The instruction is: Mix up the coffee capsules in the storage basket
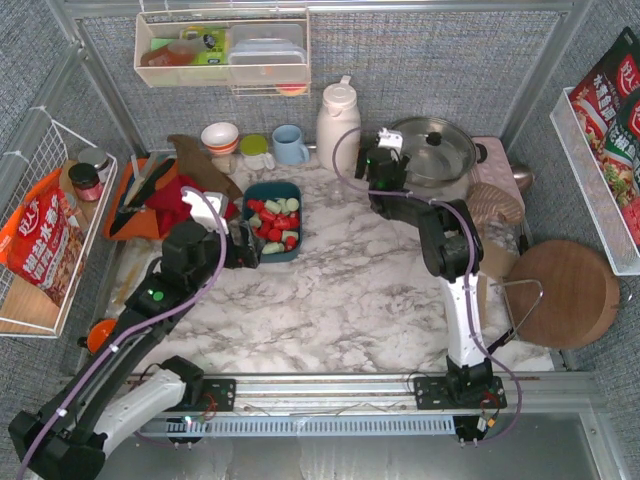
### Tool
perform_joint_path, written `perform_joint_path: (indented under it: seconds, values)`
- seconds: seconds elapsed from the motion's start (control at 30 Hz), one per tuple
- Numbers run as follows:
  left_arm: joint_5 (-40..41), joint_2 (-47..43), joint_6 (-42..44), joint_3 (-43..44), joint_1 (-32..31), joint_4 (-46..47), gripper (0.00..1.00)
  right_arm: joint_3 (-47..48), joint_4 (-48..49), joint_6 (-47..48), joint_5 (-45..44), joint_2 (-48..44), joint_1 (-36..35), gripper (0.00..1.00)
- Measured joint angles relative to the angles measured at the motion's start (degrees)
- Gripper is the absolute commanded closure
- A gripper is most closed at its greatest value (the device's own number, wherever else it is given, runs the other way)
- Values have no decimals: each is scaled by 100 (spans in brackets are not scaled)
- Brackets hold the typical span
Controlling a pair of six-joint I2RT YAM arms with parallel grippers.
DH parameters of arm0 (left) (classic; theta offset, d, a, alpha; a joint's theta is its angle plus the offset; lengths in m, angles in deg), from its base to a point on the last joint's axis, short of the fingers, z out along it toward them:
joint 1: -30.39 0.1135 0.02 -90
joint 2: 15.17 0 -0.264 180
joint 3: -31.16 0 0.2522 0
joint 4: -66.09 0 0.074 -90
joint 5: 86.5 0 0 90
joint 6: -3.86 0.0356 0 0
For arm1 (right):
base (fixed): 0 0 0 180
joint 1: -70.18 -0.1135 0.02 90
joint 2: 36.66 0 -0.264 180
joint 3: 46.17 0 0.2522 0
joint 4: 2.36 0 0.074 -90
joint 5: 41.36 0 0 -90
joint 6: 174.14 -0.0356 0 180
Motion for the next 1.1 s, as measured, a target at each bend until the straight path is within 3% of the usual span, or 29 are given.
perform_joint_path:
  seconds: [0.33,0.67,1.1]
  values:
    - [-236,-219,-2,-59,24,92,1,2371,-1954,-22,415,887,79,1]
    - [-422,-356,-4,-87,83,136,1,2603,-3101,-686,1158,925,490,1]
    - [-455,-448,-26,-129,125,166,1,3163,-3626,-927,2496,1193,710,1]
